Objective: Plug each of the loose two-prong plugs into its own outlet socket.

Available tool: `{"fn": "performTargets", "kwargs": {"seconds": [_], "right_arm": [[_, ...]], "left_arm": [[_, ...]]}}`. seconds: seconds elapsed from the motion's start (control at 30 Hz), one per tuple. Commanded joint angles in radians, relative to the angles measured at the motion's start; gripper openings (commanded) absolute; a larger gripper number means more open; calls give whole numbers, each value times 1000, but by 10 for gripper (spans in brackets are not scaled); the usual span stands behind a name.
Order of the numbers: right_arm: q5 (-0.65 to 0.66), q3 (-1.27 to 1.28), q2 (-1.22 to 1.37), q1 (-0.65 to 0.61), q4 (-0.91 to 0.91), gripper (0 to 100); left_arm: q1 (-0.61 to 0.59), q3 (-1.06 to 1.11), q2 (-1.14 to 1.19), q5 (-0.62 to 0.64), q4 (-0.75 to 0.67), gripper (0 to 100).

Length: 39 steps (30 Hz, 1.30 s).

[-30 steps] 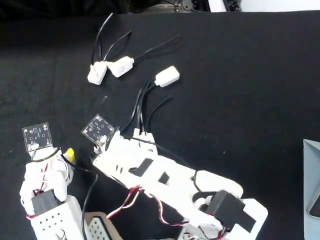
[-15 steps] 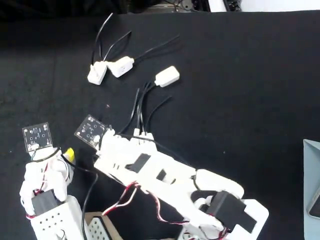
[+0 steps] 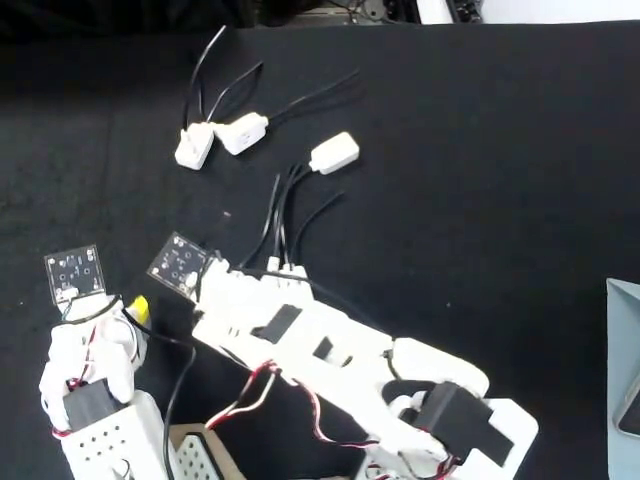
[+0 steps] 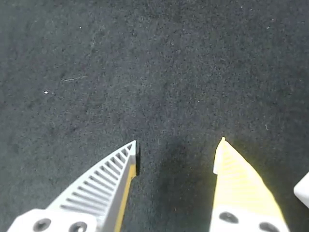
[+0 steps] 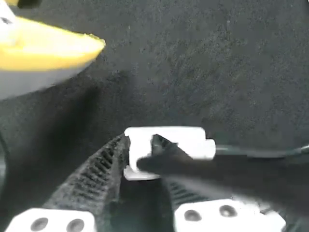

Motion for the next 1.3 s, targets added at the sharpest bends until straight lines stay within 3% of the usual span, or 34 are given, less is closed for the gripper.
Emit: {"fn": "performTargets", "kwargs": {"seconds": [0.0,0.53,0.87,1.03,1.27], "right_arm": [[3,-48,-12,26,23,191],[0,-56,-424,25,471,191],[-28,70,-372,20,479,185],[-121,68,-380,3,446,13],[-238,84,-372,-106,428,14]], "left_arm": [[-5,19,6,3,-8,256],[-5,19,6,3,-8,256],[-5,19,6,3,-8,256],[-5,19,6,3,-8,256],[-5,19,6,5,-8,256]]}}
